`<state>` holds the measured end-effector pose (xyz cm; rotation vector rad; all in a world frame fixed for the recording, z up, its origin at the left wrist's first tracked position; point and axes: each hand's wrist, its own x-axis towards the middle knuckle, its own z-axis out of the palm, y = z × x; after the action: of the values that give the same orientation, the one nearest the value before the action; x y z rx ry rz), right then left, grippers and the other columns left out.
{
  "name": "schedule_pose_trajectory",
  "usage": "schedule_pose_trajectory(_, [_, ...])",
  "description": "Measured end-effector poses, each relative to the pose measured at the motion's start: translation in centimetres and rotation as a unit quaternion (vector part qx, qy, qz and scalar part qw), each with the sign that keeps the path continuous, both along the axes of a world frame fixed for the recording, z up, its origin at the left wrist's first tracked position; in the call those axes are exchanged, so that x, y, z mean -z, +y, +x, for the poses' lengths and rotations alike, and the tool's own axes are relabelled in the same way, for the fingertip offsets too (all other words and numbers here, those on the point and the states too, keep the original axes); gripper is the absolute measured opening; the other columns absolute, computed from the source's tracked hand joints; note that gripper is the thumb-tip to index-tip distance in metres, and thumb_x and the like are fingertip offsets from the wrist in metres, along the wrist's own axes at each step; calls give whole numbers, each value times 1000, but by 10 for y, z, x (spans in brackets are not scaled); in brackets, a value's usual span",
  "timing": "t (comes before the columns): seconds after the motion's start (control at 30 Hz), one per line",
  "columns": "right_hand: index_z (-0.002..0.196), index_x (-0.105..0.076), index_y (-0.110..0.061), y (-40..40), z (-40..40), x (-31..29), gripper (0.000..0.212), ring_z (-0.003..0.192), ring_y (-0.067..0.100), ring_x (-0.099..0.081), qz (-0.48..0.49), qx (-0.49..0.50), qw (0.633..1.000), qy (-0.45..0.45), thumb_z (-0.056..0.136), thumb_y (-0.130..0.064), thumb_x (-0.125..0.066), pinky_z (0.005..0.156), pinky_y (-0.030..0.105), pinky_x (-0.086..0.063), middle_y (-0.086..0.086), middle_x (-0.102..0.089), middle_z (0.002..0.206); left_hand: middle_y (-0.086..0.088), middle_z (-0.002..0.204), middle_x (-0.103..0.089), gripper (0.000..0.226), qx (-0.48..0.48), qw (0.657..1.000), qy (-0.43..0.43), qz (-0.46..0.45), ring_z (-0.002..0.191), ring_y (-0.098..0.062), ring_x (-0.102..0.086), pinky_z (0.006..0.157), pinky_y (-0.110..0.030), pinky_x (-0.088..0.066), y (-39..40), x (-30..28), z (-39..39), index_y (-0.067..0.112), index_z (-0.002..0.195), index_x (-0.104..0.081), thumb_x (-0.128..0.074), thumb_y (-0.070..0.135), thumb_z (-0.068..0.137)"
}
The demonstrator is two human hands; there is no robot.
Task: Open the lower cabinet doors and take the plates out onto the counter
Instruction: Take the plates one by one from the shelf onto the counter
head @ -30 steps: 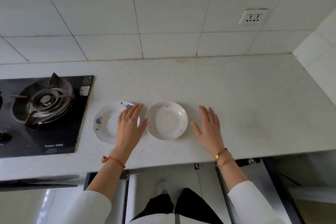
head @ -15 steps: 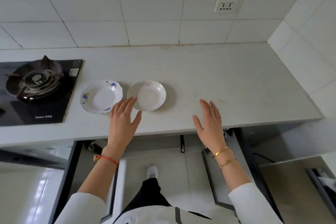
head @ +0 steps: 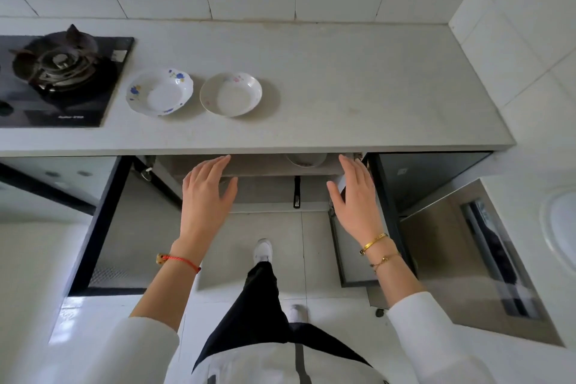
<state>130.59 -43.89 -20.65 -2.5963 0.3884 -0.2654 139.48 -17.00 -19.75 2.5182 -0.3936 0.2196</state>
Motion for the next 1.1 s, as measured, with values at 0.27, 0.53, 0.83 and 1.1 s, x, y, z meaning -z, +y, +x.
schedule_pose_trajectory(0.27, [146,-35,-10,-1,-10,52,53,143,26,-32,22,10,1000,10,99,-31,-48,117,43,-33,10,-42,148,-5,130,-64,40,0,999,37,5,125,-26,-55,108,-41,-38,-13,42,-16,14,134,-58,-61,22,96])
schedule_pose_trajectory(0.53, [145,-36,-7,-19,34,150,50,141,26,-34,28,20,999,9,101,-29,-45,117,43,-32,11,-44,146,-6,132,-63,40,-3,999,46,9,128,-26,-53,107,-39,-37,-34,134,24,12,136,-56,-58,21,97])
schedule_pose_trajectory(0.83, [143,-37,-6,-56,115,287,49,134,28,-40,55,54,997,-21,100,-27,-46,113,37,-33,14,-47,141,-9,130,-63,44,22,999,42,11,123,-30,-55,103,-41,-43,-75,275,106,10,138,-54,-57,23,96])
schedule_pose_trajectory(1.1, [145,-34,-8,-88,175,389,51,135,30,-39,46,67,995,-50,100,-30,-45,112,40,-32,16,-44,143,-11,124,-66,40,35,999,8,12,112,-34,-59,102,-41,-40,-112,381,167,11,134,-56,-55,25,96])
